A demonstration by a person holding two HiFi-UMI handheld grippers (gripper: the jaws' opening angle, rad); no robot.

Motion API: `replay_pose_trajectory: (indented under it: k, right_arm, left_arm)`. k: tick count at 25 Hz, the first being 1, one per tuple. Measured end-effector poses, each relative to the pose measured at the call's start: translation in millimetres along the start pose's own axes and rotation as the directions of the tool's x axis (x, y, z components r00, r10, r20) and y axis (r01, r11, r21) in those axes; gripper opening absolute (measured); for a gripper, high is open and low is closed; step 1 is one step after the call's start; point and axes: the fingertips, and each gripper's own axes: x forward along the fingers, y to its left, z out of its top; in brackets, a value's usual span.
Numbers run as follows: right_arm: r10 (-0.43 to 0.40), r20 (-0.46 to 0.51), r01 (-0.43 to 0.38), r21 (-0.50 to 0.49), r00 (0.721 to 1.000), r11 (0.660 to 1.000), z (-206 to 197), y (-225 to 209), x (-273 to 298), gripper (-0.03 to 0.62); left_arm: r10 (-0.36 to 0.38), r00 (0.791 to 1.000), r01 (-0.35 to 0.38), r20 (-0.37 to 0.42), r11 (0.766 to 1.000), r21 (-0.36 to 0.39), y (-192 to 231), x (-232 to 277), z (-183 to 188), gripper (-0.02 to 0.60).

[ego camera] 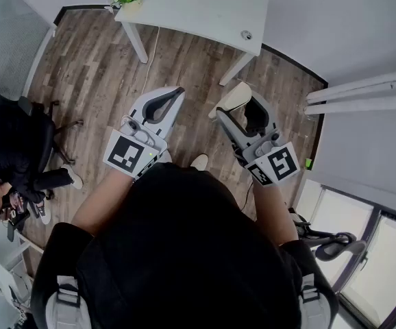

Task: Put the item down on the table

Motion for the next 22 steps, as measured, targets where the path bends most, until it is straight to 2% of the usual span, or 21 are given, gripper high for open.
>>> replay_pose_trajectory:
  k: [22]
  right_arm:
    - [-0.027,0.033,0.026,0.043,0.999,0.999,4.7,-32.8,-27.0,0.278]
  left_arm:
    - [-0.004,1.000,0.004,-0.020,1.000,0.008,-20.7,29.3,-5.6,-0.006]
